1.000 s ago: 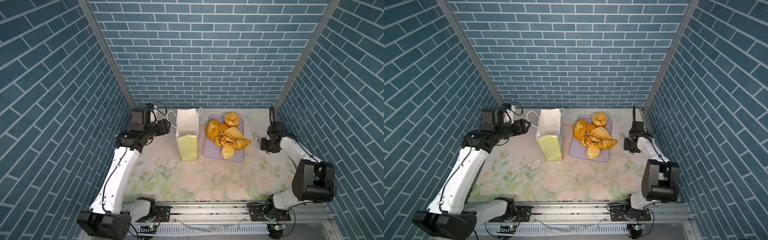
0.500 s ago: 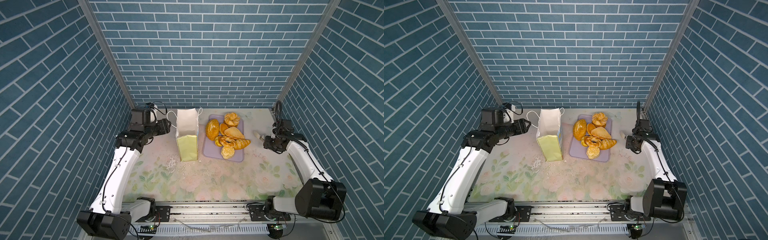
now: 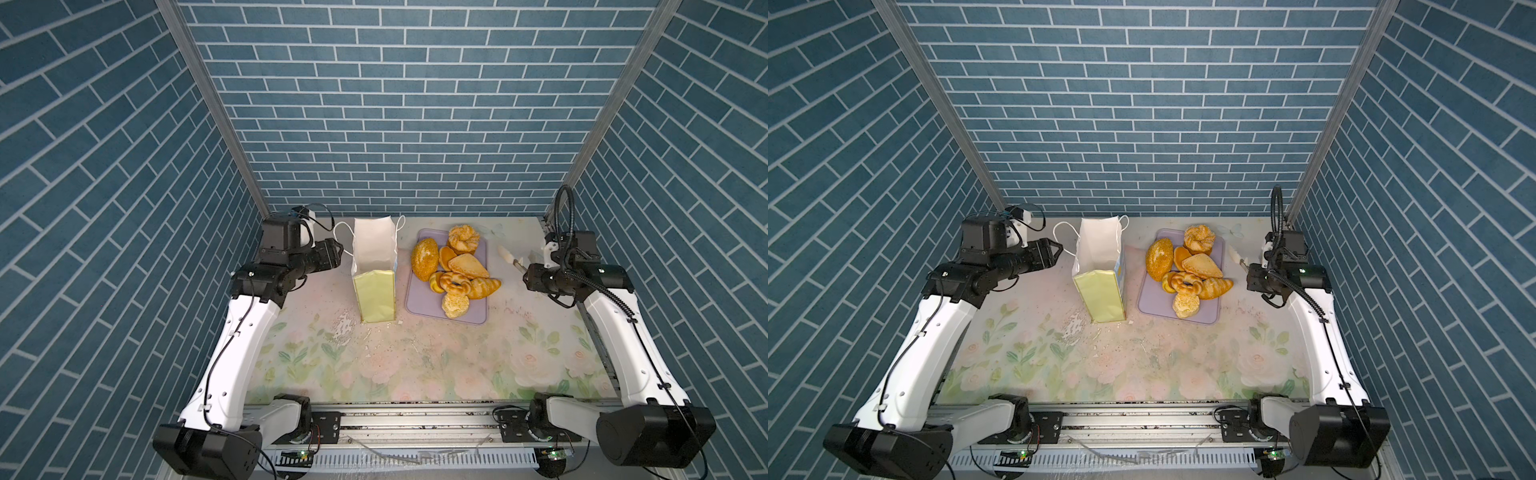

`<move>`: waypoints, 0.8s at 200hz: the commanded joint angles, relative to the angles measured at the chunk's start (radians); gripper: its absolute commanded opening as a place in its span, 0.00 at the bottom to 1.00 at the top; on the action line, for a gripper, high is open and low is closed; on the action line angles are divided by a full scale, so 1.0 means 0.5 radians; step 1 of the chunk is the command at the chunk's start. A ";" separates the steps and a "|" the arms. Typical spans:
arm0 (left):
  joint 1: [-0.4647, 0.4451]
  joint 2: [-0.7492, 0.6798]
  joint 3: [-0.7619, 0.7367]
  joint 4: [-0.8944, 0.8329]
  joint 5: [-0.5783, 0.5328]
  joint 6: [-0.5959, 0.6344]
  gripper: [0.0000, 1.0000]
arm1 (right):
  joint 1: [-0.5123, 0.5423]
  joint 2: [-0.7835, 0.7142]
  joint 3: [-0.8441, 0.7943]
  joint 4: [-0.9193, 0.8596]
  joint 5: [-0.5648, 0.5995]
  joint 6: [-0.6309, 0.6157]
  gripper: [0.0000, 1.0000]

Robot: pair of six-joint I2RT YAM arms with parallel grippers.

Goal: Place the fake bread into the paper bag
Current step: 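Lift the tongs with the right gripper and swing them over the tray, then lower the tongs onto the ring donut and pinch it with the right gripper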

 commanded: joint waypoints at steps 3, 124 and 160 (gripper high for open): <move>-0.007 -0.039 -0.015 0.040 0.033 -0.004 0.67 | 0.206 0.000 0.100 -0.126 -0.075 -0.073 0.49; -0.008 -0.083 -0.051 0.029 0.021 -0.006 0.67 | 0.879 0.250 0.175 -0.215 0.111 -0.175 0.43; -0.008 -0.086 -0.052 0.024 0.011 -0.009 0.67 | 0.914 0.375 0.248 -0.245 0.158 -0.259 0.41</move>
